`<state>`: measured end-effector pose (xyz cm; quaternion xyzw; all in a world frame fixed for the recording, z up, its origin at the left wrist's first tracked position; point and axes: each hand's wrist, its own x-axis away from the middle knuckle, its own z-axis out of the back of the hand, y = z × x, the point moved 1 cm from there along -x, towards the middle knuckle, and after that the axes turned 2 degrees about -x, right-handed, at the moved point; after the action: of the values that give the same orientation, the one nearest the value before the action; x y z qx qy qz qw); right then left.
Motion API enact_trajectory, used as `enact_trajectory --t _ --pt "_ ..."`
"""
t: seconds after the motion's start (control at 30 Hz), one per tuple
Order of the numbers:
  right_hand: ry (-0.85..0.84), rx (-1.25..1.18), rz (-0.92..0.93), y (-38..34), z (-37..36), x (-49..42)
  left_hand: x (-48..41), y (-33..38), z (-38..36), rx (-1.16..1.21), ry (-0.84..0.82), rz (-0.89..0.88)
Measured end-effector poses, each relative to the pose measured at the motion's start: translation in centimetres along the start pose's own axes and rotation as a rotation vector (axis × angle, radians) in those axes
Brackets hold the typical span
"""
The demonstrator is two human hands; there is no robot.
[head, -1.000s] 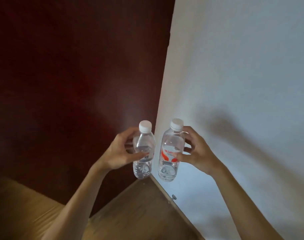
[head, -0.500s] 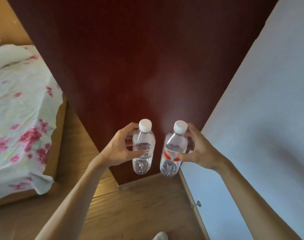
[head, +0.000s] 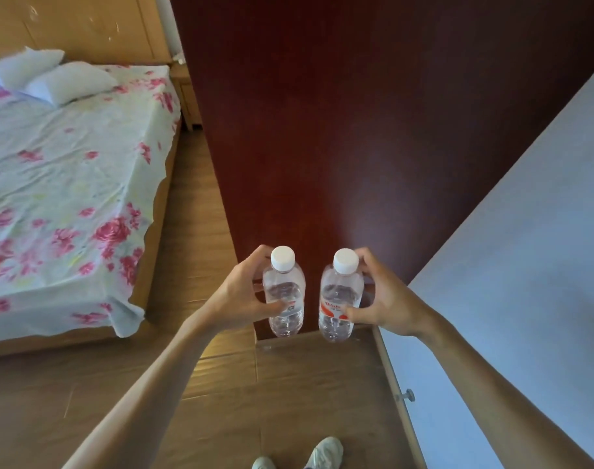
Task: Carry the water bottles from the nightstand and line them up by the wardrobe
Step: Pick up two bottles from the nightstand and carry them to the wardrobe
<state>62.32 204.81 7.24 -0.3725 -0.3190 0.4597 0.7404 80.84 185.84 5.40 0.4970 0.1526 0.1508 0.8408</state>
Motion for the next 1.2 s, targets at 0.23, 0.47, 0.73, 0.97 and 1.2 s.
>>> enact_trajectory --t 0.23,0.47,0.73,0.97,1.2 --pt "0.027 -0.014 0.014 0.9 -2.7 -0.6 1.0 -3.1 -0.4 -0.104 0.02 -0.031" --pt "-0.014 0.0 -0.02 4.0 -5.1 -2.5 1.8 -7.0 -1.9 -0.069 0.042 0.046" --pt "-0.098 -0.017 -0.025 9.7 -8.5 -5.8 2.6 -13.3 -5.4 -0.016 0.092 0.187" --pt "-0.164 0.035 -0.012 17.5 -12.1 -8.4 3.1 -20.8 -9.6 0.058 0.124 0.292" --pt "-0.204 -0.003 0.02 25.8 -16.0 -11.2 3.8 -28.3 -13.7 0.03 0.142 0.363"
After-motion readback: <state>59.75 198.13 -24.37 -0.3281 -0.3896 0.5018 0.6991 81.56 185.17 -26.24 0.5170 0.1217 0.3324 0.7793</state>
